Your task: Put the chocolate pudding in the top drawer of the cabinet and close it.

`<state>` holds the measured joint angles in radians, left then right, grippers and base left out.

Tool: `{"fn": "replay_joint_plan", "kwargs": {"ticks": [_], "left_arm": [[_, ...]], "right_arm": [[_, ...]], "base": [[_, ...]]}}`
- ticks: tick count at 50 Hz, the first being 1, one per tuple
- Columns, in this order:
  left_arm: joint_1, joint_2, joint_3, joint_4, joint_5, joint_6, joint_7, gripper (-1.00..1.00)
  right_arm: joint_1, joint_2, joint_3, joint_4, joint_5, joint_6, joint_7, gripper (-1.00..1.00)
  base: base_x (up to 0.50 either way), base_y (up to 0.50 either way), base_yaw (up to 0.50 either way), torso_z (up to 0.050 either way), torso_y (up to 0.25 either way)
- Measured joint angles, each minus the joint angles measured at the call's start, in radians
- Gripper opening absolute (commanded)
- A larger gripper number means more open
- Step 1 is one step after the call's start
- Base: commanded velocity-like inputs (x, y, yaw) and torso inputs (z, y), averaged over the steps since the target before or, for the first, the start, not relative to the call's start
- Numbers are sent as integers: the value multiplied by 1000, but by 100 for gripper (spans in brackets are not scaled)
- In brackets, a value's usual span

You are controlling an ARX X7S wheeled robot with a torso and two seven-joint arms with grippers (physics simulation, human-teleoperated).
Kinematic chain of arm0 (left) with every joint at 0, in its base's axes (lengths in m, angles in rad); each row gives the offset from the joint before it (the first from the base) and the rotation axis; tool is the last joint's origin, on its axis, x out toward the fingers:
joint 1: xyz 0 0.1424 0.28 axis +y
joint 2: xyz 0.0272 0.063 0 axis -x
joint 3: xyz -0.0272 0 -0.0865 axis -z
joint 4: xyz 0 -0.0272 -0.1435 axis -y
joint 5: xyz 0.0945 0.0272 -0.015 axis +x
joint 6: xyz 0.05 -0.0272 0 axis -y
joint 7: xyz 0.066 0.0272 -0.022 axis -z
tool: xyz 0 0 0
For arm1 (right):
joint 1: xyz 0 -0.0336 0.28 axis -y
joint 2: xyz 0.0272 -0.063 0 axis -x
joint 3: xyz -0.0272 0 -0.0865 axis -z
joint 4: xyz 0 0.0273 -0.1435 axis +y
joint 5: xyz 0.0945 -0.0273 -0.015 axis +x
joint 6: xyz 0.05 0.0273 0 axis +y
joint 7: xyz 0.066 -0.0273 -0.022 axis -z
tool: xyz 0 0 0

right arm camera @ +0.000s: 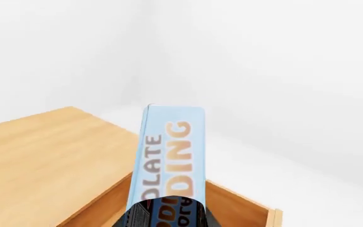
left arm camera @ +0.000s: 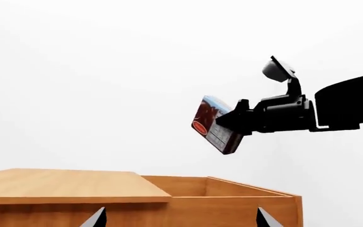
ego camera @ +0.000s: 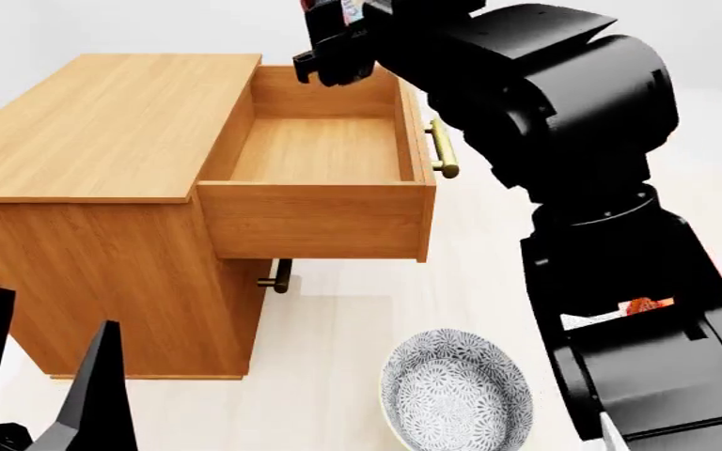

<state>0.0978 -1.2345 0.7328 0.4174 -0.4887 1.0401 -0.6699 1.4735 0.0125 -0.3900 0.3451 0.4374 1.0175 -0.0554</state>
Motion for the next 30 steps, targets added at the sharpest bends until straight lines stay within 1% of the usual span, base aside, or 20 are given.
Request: {"fn": "replay_joint_plan", "kwargs": {"ticks": [7,15,23,30], "left_arm": [[50,25,-56,-10,-33,-3,58,100],[93,47,-104,-15,-54,-10,104,100],[119,63,-136,-16,-64,-23,132,100],[134,73,-155,-16,-65,-36,147,100]], "right_arm": [[88,-6,-170,220,145,-104,29,-100],[172,-10,-457,428,404,-243,65,-100],[229,-11,-698,545,625,-352,92,-100],[260,-10,-828,593,741,-413,113,-100]], "base": [[0,0,0,0,0],[0,0,0,0,0],[0,0,0,0,0],[0,0,0,0,0]]}}
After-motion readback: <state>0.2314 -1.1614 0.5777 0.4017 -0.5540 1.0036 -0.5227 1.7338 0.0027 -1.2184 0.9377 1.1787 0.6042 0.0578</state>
